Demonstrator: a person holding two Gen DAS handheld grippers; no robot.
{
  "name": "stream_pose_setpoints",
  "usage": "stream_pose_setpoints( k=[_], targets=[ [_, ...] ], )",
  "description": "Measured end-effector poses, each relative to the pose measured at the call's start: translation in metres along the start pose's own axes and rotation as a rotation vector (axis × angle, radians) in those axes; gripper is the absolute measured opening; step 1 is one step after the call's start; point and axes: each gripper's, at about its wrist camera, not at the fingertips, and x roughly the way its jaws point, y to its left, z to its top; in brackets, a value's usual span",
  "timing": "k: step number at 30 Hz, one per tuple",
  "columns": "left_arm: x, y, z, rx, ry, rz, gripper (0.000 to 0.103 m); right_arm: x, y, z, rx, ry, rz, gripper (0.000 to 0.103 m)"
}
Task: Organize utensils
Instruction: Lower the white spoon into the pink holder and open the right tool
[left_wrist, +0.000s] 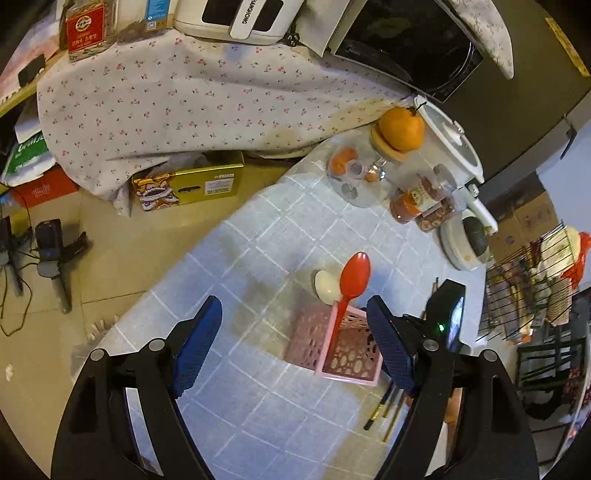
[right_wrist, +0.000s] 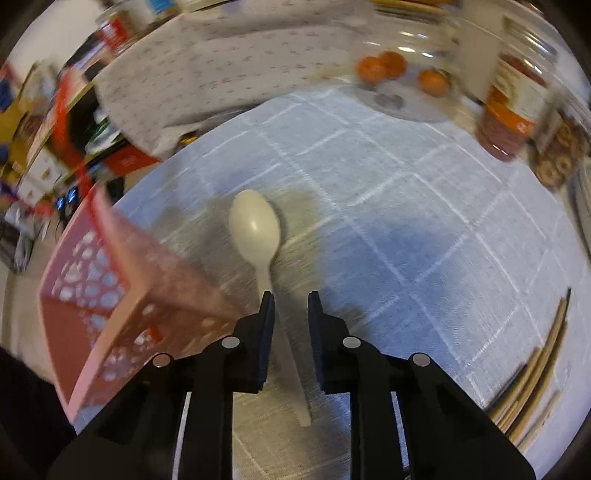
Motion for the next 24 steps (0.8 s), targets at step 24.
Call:
stream_pose_setpoints(
  k=[24],
  targets=[
    [0.014,-0.017,-0.006,0.035,0.052,-0.023,0.077,0.005,-0.028,0.019,0.09,0.199,-0.22,0.045]
  ],
)
